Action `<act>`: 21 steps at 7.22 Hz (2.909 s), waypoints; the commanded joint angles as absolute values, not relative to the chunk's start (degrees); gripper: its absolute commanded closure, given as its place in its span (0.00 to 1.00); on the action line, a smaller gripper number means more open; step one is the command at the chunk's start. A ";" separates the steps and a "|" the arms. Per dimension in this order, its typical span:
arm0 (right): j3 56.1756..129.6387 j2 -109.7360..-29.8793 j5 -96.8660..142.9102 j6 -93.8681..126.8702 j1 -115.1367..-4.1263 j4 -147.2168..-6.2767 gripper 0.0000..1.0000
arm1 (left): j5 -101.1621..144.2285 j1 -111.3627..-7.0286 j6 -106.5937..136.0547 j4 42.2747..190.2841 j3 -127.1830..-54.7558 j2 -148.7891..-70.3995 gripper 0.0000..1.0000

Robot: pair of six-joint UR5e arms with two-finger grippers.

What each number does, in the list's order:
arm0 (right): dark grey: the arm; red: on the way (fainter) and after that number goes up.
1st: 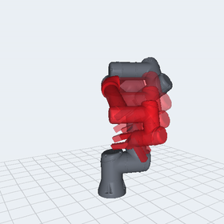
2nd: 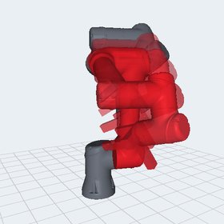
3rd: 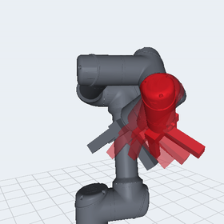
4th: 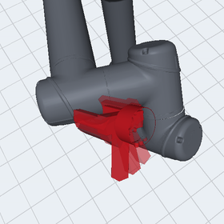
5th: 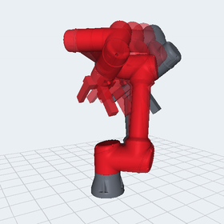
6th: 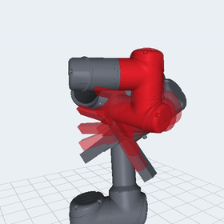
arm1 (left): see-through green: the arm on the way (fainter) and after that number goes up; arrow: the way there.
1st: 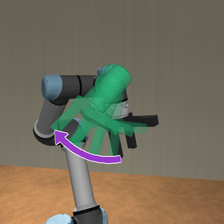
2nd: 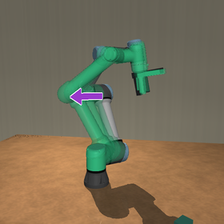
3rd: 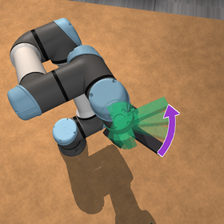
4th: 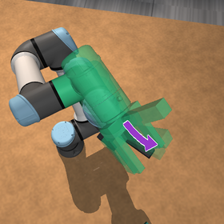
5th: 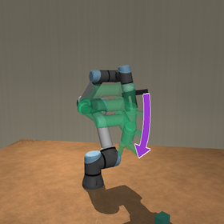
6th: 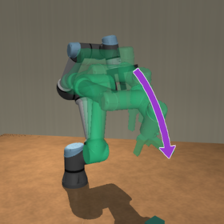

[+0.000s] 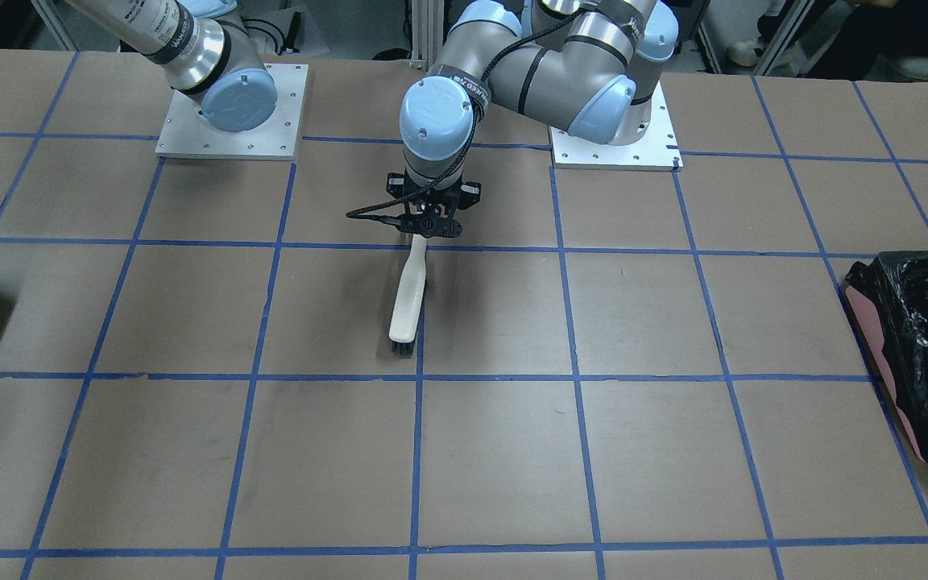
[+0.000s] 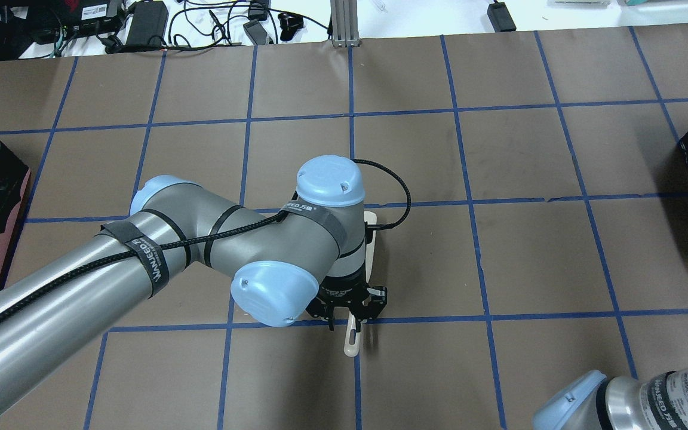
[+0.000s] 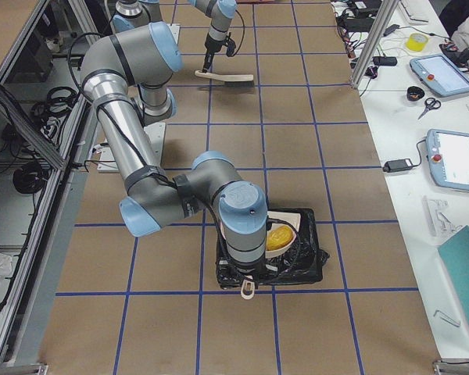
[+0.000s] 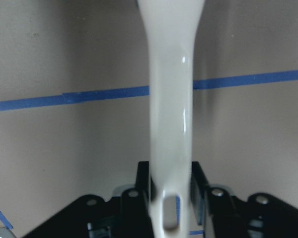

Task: Sweep and dump trash in nearest bin
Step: 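Lay the brush on the table with the left gripper and raise it away, then tip the dustpan over the black bin with the right gripper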

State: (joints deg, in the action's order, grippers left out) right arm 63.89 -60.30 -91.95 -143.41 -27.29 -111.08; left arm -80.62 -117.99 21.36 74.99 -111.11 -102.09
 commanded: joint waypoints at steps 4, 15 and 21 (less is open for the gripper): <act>64.42 -60.73 -97.65 -149.57 -28.21 -115.39 1.00 | -84.36 -114.20 20.66 74.17 -99.96 -100.64 0.00; 67.50 -63.90 -109.31 -149.59 -33.29 -131.60 1.00 | -91.85 -89.21 -3.95 91.67 -89.99 -90.63 0.00; 68.73 -65.21 -114.09 -148.89 -36.30 -133.33 1.00 | -91.67 -88.77 -3.87 91.23 -91.14 -90.70 0.00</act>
